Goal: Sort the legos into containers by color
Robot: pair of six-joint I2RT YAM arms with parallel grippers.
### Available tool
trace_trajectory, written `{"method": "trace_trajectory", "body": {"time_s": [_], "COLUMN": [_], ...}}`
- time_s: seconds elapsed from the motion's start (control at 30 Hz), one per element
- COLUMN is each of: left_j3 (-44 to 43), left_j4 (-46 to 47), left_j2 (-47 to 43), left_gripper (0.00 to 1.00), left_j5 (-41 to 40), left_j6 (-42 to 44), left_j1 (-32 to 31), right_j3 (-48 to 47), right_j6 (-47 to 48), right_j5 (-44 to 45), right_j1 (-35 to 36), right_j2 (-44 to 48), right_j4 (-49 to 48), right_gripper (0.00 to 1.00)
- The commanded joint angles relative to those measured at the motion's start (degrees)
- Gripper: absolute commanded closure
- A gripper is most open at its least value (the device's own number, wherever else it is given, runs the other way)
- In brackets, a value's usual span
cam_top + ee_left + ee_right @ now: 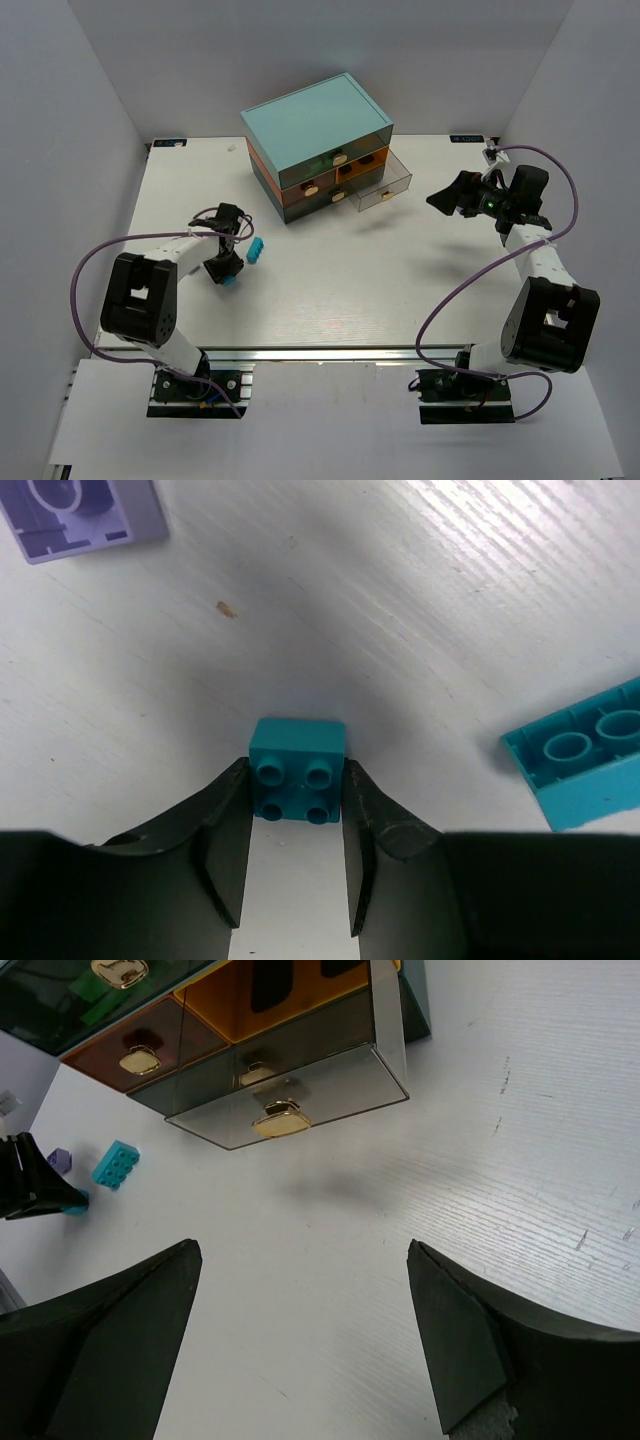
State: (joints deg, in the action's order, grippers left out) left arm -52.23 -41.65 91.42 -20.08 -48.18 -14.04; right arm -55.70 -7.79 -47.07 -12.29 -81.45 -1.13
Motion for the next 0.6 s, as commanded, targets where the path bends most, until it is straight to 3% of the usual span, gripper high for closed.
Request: {"method": "trace_trajectory", "body": {"time_s": [0.0,0.1,0.17,0.3,0.4,0.43,0.57], "left_j3": [-1.12,0.36,2.38,5.56,-0.82,-3.03,-15.16], "left_j4": [1.48,7.17,17.09,35.02,35.59,34.80,34.71], "left_j2": [-4.48,-11.41,-15.92,-25.74,-23.15,-21.73,-12.60], "left_gripper": [0.86,0.94,0.96,0.97,0.99,1.00,1.00], "left_j5": [2.49,9.93,24.06,41.32,45.20,45.65,45.65], "left_j6": [0.28,6.39,9.67,13.82,15.04,15.57,17.59], "left_j1": [0.24,-1.25,-1.77,-2.91,-4.85,-5.64,-10.55], "right_j3": [-0.02,-0.11,-0.37,-0.81,-2.13,-2.56,-3.97], "right_j6": [0.06,0.23,0.85,2.43,5.84,6.82,9.63], "right_j5": [-0.39,-1.35,-3.37,-9.07,-11.90,-12.17,-10.50], "right_j1": [-0.01,-0.10,0.08,0.34,0.69,0.95,1.92], "right_j2": [1.56,1.29,0.86,0.59,0.15,0.06,0.76], "right_j4": [-0.54,-0.46,-0.19,0.07,1.03,3.39,6.13], "right_gripper": [0.11,0.11,0.11,0.17,0.70,1.00,1.00]}}
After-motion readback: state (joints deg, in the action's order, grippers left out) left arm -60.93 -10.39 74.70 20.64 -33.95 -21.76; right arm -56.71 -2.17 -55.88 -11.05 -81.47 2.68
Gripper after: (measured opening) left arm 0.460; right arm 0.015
